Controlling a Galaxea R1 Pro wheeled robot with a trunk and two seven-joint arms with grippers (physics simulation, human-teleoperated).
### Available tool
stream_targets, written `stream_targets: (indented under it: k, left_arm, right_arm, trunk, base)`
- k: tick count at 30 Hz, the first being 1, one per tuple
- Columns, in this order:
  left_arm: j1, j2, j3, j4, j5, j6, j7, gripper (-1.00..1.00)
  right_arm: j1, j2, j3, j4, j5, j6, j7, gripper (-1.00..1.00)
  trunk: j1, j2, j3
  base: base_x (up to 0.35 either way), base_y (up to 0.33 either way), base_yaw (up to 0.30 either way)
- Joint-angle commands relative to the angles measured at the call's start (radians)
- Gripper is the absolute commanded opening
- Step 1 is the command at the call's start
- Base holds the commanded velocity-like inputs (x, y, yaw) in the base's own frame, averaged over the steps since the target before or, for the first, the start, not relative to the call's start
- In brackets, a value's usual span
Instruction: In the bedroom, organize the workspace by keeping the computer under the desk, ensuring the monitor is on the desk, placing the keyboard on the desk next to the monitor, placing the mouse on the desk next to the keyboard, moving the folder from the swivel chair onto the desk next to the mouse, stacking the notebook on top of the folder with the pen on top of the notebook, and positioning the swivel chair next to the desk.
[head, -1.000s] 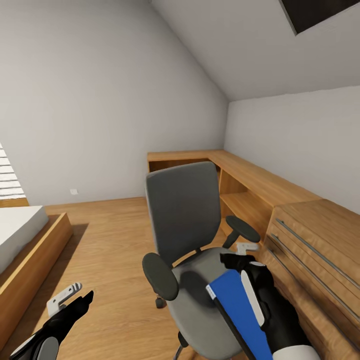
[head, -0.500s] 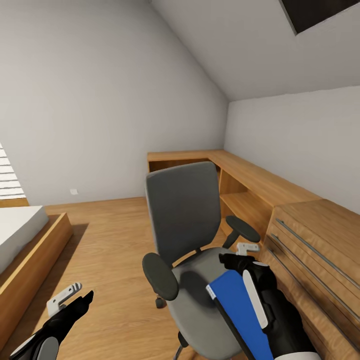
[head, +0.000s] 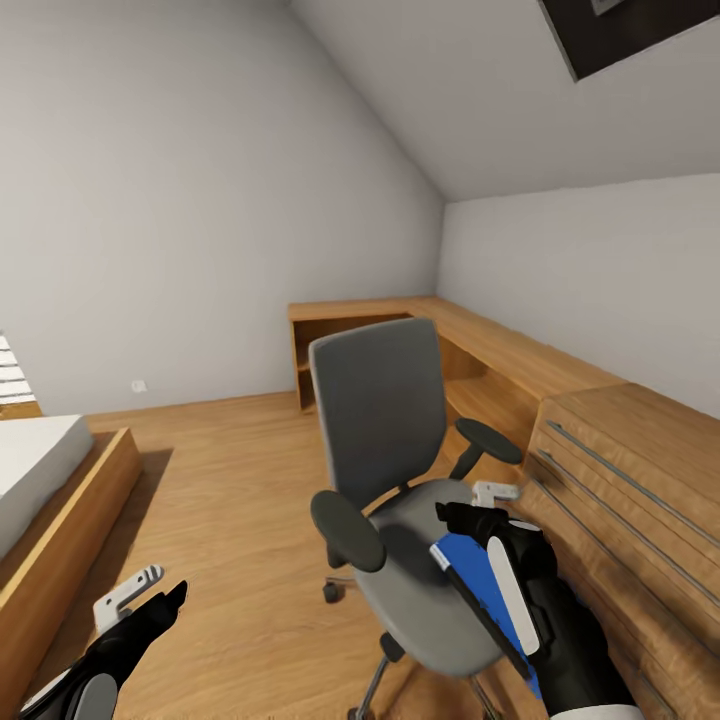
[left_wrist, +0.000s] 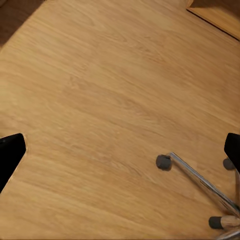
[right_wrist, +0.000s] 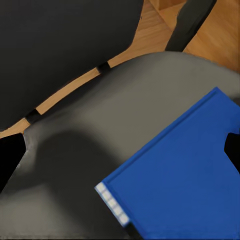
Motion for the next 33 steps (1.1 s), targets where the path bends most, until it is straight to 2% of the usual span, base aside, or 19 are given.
stream_targets:
  k: [1,4,7,8,9,11,13,15,16,18,19,20,21,23,24,27,33]
  left_arm:
    - [-0.001,0.000,0.001,-0.001,0.011,0.004,0.007,1.00]
    - [-0.001,0.001,0.002,-0.002,0.011,0.004,0.007,1.00]
    - [-0.001,0.001,0.001,-0.001,0.011,0.005,0.007,1.00]
    - [-0.001,0.001,0.001,-0.001,0.011,0.006,0.007,1.00]
    - [-0.001,0.001,0.001,-0.001,0.011,0.006,0.007,1.00]
    - [-0.001,0.001,0.001,-0.001,0.011,0.006,0.007,1.00]
    - [-0.001,0.001,0.001,-0.001,0.011,0.007,0.007,1.00]
    - [-0.001,0.001,0.001,-0.001,0.011,0.007,0.007,1.00]
    - [-0.001,0.001,0.001,-0.001,0.011,0.007,0.007,1.00]
    - [-0.001,0.001,0.001,-0.002,0.011,0.007,0.007,1.00]
    - [-0.001,0.001,0.001,-0.001,0.011,0.006,0.008,1.00]
    - [-0.001,0.001,0.002,-0.002,0.011,0.006,0.008,1.00]
    - [-0.001,0.001,0.002,-0.002,0.011,0.006,0.008,1.00]
    - [-0.001,0.001,0.002,-0.002,0.011,0.006,0.008,1.00]
    - [-0.001,0.001,0.002,-0.002,0.011,0.006,0.008,1.00]
    - [-0.001,0.001,0.002,-0.002,0.011,0.006,0.008,1.00]
    - [-0.001,0.002,0.003,-0.003,0.011,0.006,0.008,1.00]
  right_arm:
    - [-0.001,0.000,0.001,-0.002,-0.011,0.004,-0.010,1.00]
    - [0.000,-0.001,0.000,-0.002,-0.011,0.003,-0.010,1.00]
    - [0.000,-0.005,-0.009,-0.002,-0.032,-0.002,-0.009,1.00]
    - [0.000,-0.006,-0.071,0.000,-0.095,-0.003,-0.009,1.00]
    - [0.000,-0.006,-0.083,0.001,-0.103,-0.003,-0.009,1.00]
    - [0.000,-0.006,-0.141,0.003,-0.134,-0.001,-0.008,1.00]
    - [0.000,-0.005,-0.183,0.004,-0.162,0.002,-0.008,1.00]
    - [0.000,-0.005,-0.204,0.004,-0.188,0.004,-0.008,1.00]
    - [0.000,-0.006,-0.221,0.005,-0.220,0.006,-0.009,1.00]
    - [0.000,-0.007,-0.234,0.005,-0.256,0.011,-0.009,1.00]
    - [0.000,-0.011,-0.260,0.010,-0.320,0.029,-0.010,1.00]
    - [0.000,-0.013,-0.273,0.012,-0.342,0.037,-0.010,1.00]
    - [0.000,-0.018,-0.300,0.017,-0.383,0.053,-0.010,1.00]
    - [0.000,-0.021,-0.331,0.020,-0.417,0.067,-0.010,1.00]
    - [0.000,-0.023,-0.364,0.022,-0.446,0.078,-0.010,1.00]
    - [0.000,-0.025,-0.433,0.025,-0.498,0.103,-0.009,1.00]
    - [0.000,-0.026,-0.478,0.036,-0.529,0.120,-0.008,1.00]
  trunk:
    - [0.000,-0.001,-0.001]
    - [0.000,-0.001,-0.001]
    - [0.000,-0.001,-0.001]
    - [0.000,-0.001,-0.001]
    - [0.000,-0.001,-0.001]
    - [0.000,-0.001,-0.001]
    - [0.000,-0.001,-0.001]
    - [0.000,-0.001,-0.001]
    - [0.000,-0.001,-0.001]
    - [0.000,-0.001,-0.001]
    - [0.000,-0.001,-0.001]
    - [0.000,-0.001,-0.001]
    - [0.000,-0.001,-0.001]
    - [0.000,-0.001,-0.001]
    - [0.000,-0.001,-0.001]
    - [0.000,-0.001,-0.001]
    - [0.000,-0.001,-0.001]
  base:
    - [-0.179,0.296,-0.004]
    - [-0.188,0.292,-0.002]
    - [-0.193,0.274,-0.193]
    - [-0.046,0.056,-0.280]
    - [-0.037,0.045,-0.283]
    - [-0.019,0.024,-0.289]
    - [-0.010,0.012,-0.293]
    - [-0.006,0.007,-0.294]
    - [-0.003,0.004,-0.295]
    - [-0.002,0.003,-0.295]
    - [-0.001,0.001,-0.296]
    - [-0.001,0.001,-0.296]
    - [-0.001,0.001,-0.296]
    - [0.000,0.000,-0.296]
    - [0.000,0.000,-0.296]
    - [-0.038,0.000,-0.297]
    - [-0.204,0.066,-0.298]
